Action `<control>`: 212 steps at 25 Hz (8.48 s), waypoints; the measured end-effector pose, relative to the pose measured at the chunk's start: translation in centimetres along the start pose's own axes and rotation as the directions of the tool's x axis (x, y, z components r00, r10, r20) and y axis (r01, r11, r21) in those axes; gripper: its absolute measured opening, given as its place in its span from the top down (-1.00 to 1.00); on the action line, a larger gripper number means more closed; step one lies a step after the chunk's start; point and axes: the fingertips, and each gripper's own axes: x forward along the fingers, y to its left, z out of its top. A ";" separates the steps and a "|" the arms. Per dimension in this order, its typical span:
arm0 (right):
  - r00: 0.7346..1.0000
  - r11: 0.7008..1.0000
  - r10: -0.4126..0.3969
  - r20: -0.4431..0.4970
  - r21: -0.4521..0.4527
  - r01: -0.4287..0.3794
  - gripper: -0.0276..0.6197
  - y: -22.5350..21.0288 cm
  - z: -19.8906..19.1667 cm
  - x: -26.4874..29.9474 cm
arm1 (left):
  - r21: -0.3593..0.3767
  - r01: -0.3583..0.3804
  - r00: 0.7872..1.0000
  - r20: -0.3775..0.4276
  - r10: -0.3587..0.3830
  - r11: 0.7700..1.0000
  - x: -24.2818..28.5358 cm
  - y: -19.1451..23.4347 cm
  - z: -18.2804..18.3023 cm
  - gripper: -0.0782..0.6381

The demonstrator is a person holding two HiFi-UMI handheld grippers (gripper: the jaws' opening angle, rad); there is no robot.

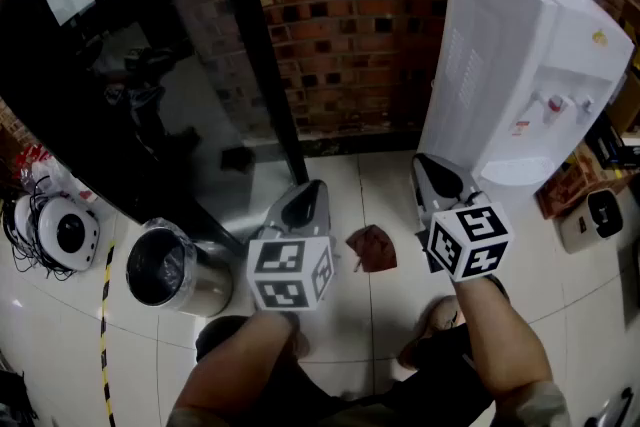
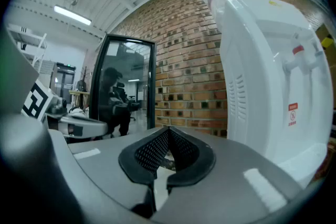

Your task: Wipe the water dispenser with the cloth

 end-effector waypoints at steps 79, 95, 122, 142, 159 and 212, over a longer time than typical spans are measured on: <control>0.958 0.961 -0.145 -0.249 -0.267 0.076 0.66 -9.8 -11.9 10.3 | 0.157 0.116 0.993 -0.057 -0.108 0.981 15.9 2.9 -0.8 0.78; 0.998 0.903 -0.064 -0.026 -0.426 0.047 0.66 -3.7 5.9 3.6 | 0.211 0.154 0.986 0.024 -0.162 0.965 14.4 0.7 2.5 0.78; 0.751 0.719 -0.620 0.228 -0.218 0.660 0.65 -12.6 27.8 10.4 | 0.102 0.251 0.944 0.192 -0.267 0.962 14.5 2.2 15.8 0.78; 0.610 0.593 -0.785 0.108 -0.153 0.791 0.64 -18.8 27.6 13.7 | 0.153 0.201 0.963 0.152 -0.224 0.968 14.6 3.4 14.8 0.78; 0.637 0.638 -0.770 0.034 -0.005 0.770 0.64 -20.4 15.6 13.3 | 0.129 0.161 0.985 0.039 -0.167 0.979 17.4 5.5 9.0 0.78; 0.616 0.554 -0.598 -0.513 0.291 0.780 0.64 -23.0 -34.6 22.1 | 0.165 0.162 0.967 -0.224 -0.122 0.973 31.8 7.3 -7.4 0.78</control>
